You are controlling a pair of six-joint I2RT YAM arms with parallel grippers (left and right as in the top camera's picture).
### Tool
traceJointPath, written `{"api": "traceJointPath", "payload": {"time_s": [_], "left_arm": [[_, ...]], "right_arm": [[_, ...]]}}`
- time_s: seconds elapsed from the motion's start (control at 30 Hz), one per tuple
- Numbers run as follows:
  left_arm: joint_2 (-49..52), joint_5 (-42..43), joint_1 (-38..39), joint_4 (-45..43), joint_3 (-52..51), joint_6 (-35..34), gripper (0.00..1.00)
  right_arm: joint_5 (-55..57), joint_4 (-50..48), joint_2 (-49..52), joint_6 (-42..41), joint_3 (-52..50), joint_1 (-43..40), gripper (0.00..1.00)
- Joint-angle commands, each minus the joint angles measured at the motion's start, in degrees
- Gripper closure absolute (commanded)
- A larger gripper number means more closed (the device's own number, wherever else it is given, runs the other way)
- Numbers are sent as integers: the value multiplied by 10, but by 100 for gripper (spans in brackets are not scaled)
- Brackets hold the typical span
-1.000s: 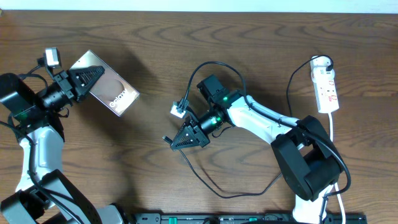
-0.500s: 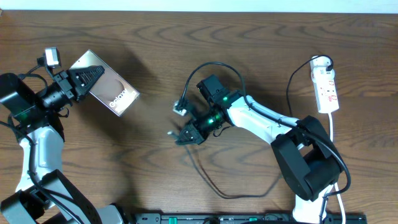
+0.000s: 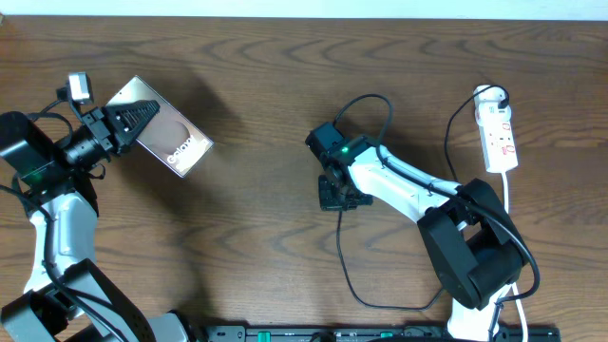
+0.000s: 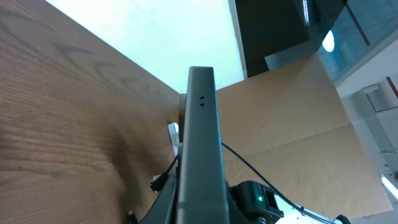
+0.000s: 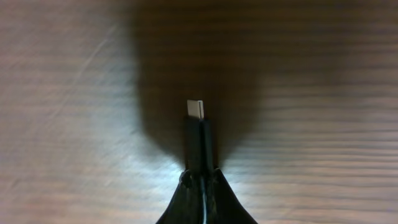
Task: Plug charger to phone and switch on socket
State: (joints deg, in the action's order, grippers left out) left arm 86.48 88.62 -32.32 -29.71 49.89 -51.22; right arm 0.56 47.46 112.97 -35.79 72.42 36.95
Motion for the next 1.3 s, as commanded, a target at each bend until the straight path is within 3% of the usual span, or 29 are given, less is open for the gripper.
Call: {"api": "traceJointPath", "payload": {"time_s": [0.0, 0.03, 0.07, 0.23, 0.37, 0.53, 0.87, 0.9, 1.0, 1.1, 1.2, 1.27], "left_arm": [[-7, 15, 0, -3, 1, -2, 92], [-7, 15, 0, -3, 1, -3, 92], [-7, 15, 0, -3, 1, -2, 92], [-7, 15, 0, -3, 1, -2, 93], [-7, 15, 0, -3, 1, -3, 93], [-7, 15, 0, -3, 1, -3, 92], [-7, 15, 0, -3, 1, -3, 92], [-7, 15, 0, -3, 1, -3, 93], [-7, 15, 0, -3, 1, -3, 93], [-7, 15, 0, -3, 1, -3, 93], [-7, 15, 0, -3, 1, -3, 93], [-7, 15, 0, -3, 1, -3, 93]], "right_arm": [[80, 1, 9, -32, -5, 2, 80], [80, 1, 9, -32, -5, 3, 58], [78, 1, 9, -32, -5, 2, 46], [63, -4, 10, -32, -5, 2, 39], [50, -24, 10, -31, -5, 2, 52], [31, -33, 10, -32, -5, 2, 98], [-23, -24, 10, -27, -5, 2, 99], [-24, -24, 10, -24, -5, 2, 95], [-36, -21, 10, -20, -5, 2, 66], [-48, -19, 10, -18, -5, 2, 71], [-48, -20, 10, -19, -5, 2, 99], [-48, -20, 10, -19, -5, 2, 99]]}}
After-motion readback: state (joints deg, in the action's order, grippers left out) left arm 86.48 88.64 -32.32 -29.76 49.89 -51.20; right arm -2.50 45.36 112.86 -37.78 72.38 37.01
